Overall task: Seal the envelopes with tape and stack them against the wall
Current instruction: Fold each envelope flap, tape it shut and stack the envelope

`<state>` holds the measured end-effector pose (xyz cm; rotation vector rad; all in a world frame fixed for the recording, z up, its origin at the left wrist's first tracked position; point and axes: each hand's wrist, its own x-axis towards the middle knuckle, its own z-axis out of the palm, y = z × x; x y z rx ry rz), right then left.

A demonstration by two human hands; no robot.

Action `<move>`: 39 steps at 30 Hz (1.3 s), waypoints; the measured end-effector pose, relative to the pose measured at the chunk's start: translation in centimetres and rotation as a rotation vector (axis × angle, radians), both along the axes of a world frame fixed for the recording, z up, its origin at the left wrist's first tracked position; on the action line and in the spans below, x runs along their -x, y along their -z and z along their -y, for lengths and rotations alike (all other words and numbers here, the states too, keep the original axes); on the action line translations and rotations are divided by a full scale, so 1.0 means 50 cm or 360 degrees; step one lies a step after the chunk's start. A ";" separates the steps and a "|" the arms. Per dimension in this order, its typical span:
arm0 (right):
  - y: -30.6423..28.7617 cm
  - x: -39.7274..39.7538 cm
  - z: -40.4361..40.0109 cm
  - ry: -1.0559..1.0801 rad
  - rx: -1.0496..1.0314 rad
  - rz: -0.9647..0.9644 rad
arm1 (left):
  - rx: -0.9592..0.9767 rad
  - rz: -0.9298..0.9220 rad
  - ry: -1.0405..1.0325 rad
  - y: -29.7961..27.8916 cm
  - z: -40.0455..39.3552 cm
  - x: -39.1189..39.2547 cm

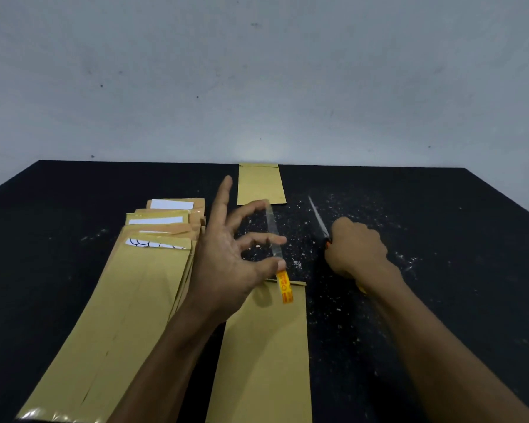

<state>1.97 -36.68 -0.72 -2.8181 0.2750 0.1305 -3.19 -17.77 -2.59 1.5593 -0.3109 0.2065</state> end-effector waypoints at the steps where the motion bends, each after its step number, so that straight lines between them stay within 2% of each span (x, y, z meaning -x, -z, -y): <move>1: 0.005 -0.002 0.006 -0.0011 -0.0263 0.0007 | 0.0015 -0.0004 0.0002 -0.002 -0.004 -0.001; 4: 0.004 0.022 0.010 -0.0077 -0.1456 -0.0013 | 0.0075 -0.0016 -0.0004 -0.010 -0.015 -0.005; 5: 0.004 0.036 0.010 -0.0138 -0.1752 -0.0017 | 0.0101 -0.0020 -0.0010 -0.014 -0.020 -0.006; 7: -0.001 0.063 0.007 -0.0261 -0.2009 0.0013 | 0.0127 -0.0003 -0.0018 -0.023 -0.032 -0.006; 10: 0.002 0.082 0.012 -0.0403 -0.2004 0.0029 | 0.0153 0.0017 -0.0042 -0.044 -0.056 -0.005; 16: 0.020 0.091 0.025 -0.0765 -0.1905 -0.0265 | 0.0063 -0.0055 -0.0020 -0.079 -0.122 -0.019; 22: 0.023 0.097 0.025 -0.0874 -0.1851 -0.0402 | -0.0256 -0.0283 0.0351 -0.093 -0.157 -0.012; 27: 0.021 0.101 0.022 -0.0957 -0.1753 -0.0471 | -0.0356 -0.0354 0.0453 -0.086 -0.156 -0.002; 34: 0.022 0.109 0.031 -0.0844 -0.1703 -0.0443 | -0.0319 -0.0313 0.0411 -0.082 -0.152 0.001; 39: 0.015 0.101 0.039 -0.0383 -0.1461 -0.0078 | -0.0161 -0.0162 0.0248 -0.080 -0.144 -0.003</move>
